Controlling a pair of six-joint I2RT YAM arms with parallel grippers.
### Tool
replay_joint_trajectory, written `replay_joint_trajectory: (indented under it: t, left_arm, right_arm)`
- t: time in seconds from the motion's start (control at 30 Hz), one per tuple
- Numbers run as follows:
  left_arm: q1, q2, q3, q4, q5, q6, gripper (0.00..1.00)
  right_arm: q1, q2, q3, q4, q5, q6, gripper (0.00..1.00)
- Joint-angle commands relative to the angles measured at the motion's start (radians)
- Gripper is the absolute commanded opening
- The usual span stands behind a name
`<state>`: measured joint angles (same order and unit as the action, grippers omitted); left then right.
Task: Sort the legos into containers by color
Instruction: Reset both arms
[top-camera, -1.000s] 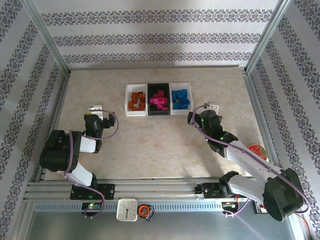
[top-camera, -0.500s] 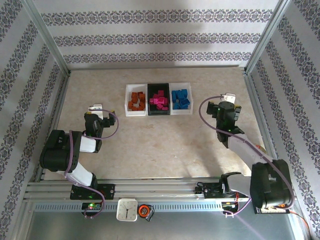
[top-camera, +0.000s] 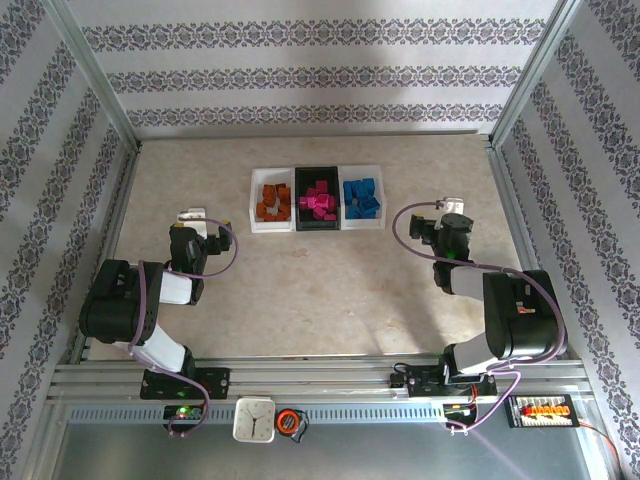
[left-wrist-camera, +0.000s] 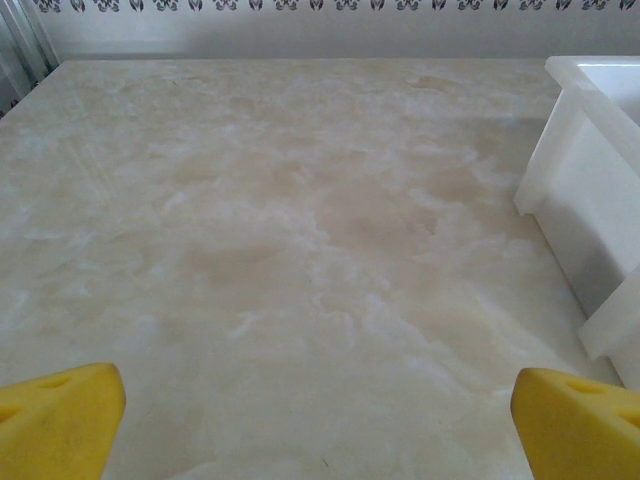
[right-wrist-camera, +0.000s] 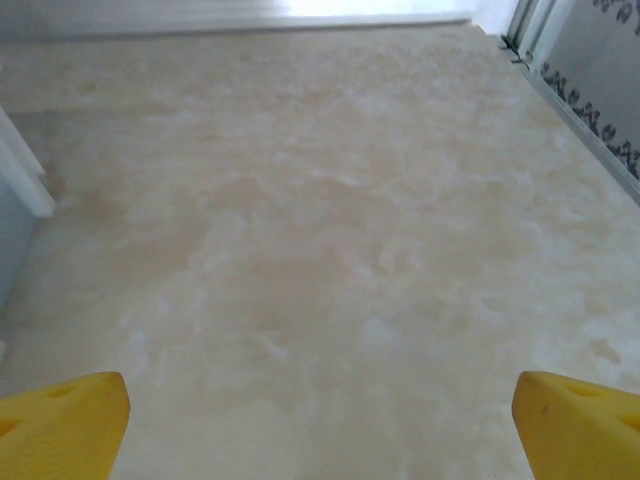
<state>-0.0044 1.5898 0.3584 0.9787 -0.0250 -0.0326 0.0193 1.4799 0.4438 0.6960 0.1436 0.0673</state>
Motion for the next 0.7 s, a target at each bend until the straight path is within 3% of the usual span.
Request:
replay_joint_trajectory:
  t: [0.0, 0.1, 0.2, 0.67]
  left_arm:
    - [0.014, 0.002, 0.019, -0.012, 0.020, 0.018, 0.99]
    - [0.014, 0.003, 0.019, -0.012, 0.021, 0.019, 0.99]
    - [0.014, 0.002, 0.019, -0.011, 0.022, 0.019, 0.99]
    - [0.014, 0.003, 0.022, -0.017, 0.026, 0.022, 0.99]
  right_arm:
    - [-0.005, -0.007, -0.004, 0.070, -0.049, -0.011, 0.98]
    - [-0.005, 0.060, -0.083, 0.305, -0.114, -0.036, 0.98]
    - [-0.005, 0.030, -0.059, 0.201, -0.081, -0.027, 0.98]
    - [-0.002, 0.040, -0.068, 0.232, -0.076, -0.029, 0.98]
